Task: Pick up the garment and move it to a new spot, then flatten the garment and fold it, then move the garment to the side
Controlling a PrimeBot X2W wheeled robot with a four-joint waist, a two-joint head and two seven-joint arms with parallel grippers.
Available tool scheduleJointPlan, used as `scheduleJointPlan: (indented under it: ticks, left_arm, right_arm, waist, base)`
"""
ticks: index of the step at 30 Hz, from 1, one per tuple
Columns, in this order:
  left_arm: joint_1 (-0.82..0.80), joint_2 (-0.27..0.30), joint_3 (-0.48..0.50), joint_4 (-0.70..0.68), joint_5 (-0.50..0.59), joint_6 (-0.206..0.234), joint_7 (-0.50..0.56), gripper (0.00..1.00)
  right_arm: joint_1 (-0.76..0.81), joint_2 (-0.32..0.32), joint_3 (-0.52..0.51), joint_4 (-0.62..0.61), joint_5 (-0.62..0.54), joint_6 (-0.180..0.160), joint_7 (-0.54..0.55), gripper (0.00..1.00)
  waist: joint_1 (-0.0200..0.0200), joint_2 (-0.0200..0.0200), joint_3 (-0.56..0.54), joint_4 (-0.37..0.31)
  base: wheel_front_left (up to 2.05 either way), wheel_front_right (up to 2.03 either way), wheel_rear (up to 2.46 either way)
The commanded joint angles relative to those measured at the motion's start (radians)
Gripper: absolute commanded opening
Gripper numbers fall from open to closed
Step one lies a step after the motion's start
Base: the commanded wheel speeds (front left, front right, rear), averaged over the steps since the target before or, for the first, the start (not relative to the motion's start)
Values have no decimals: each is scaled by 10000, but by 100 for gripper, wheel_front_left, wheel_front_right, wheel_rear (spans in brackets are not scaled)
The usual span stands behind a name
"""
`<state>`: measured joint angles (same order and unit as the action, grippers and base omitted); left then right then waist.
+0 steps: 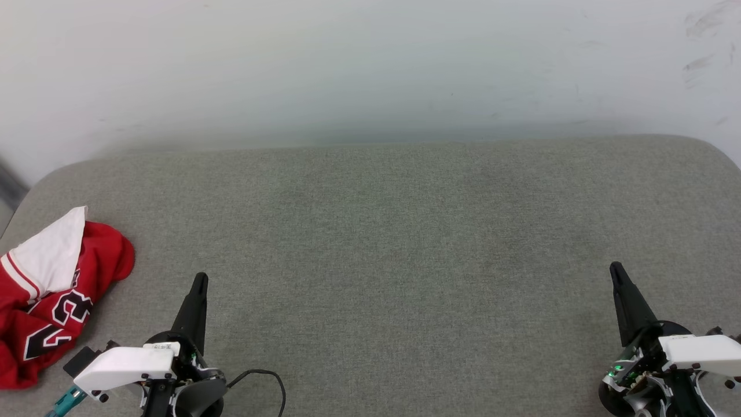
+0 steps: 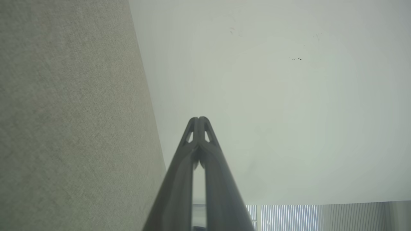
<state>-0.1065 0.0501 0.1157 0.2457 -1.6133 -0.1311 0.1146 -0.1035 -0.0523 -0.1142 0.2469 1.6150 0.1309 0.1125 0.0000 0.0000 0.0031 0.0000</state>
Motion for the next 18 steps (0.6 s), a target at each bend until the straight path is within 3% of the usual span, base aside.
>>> scheduleJointPlan:
  ticks: [1,18]
  left_arm:
    - [-63,-14,23,7,27,-28,30,0]
    - [-63,-15,20,7,28,-28,30,0]
  right_arm:
    - [-123,31,-11,12,-59,-3,28,0]
    - [-123,30,-10,12,-60,-3,29,0]
  waist:
    - [0,0,0,0]
    - [0,0,0,0]
  base:
    - [0,0,0]
    - [0,0,0]
